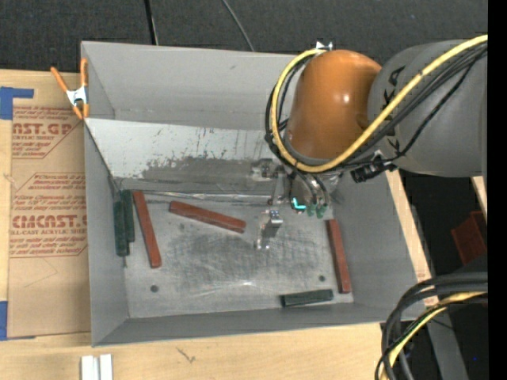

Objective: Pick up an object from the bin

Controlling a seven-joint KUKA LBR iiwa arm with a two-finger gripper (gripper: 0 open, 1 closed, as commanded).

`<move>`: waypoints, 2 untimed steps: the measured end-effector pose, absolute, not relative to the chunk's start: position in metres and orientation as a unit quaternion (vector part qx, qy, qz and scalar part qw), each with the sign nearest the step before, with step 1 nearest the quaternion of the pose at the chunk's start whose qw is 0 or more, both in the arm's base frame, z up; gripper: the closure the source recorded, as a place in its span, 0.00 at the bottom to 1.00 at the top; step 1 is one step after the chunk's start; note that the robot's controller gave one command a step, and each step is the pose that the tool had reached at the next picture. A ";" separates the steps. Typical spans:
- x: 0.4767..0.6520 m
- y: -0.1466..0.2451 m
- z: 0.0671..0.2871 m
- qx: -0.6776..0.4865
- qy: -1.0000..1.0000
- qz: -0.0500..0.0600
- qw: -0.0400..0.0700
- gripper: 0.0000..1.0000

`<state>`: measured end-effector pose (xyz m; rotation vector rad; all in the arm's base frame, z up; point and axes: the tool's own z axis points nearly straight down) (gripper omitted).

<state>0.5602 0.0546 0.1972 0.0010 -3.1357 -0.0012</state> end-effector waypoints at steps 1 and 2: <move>0.562 0.054 0.201 0.000 -1.000 -0.001 -0.001 0.00; 0.574 0.086 0.122 -0.037 -0.999 -0.001 -0.003 0.00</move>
Offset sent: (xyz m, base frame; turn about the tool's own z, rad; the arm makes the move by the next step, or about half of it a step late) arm 0.0183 0.0492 -0.1272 0.1178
